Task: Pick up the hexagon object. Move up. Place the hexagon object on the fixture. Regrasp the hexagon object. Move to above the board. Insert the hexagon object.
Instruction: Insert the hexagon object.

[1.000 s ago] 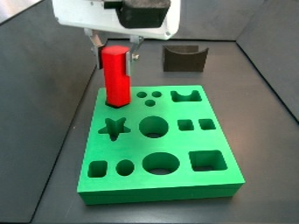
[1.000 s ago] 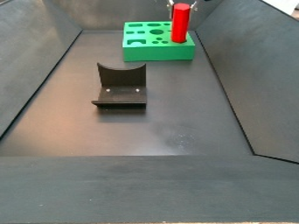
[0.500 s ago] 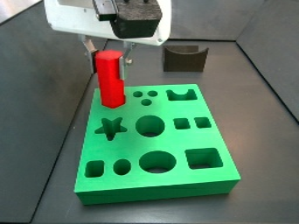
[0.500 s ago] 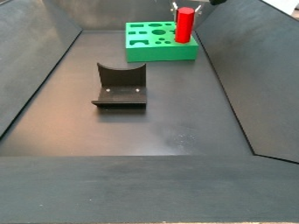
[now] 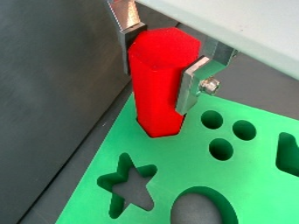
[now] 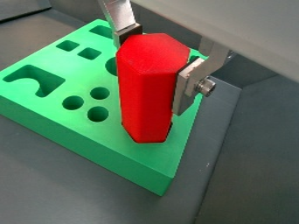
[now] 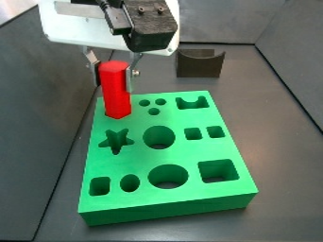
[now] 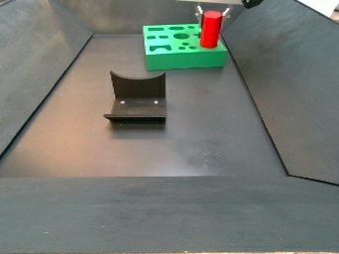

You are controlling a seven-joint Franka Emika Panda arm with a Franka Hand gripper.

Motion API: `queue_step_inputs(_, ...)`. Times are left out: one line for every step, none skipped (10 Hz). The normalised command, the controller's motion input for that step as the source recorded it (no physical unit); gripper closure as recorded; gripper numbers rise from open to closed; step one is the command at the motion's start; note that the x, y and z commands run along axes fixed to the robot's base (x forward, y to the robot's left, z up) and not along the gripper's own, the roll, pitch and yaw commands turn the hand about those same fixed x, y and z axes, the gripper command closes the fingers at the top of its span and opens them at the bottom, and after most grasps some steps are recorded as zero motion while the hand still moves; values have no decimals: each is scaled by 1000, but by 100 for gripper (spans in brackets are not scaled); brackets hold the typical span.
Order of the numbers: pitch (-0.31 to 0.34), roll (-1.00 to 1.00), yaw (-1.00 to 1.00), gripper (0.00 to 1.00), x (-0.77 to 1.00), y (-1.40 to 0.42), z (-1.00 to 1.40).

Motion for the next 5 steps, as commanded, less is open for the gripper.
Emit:
queue_step_inputs(-17, 139, 169, 100, -3, -140, -440)
queue_step_inputs(-16, 154, 186, 100, 0, -149, -697)
queue_step_inputs(-20, 166, 254, 100, 34, -137, -943)
queue_step_inputs(-36, 107, 266, 100, 9, -169, -1000)
queue_step_inputs(-20, 77, 249, 100, 26, -174, -1000)
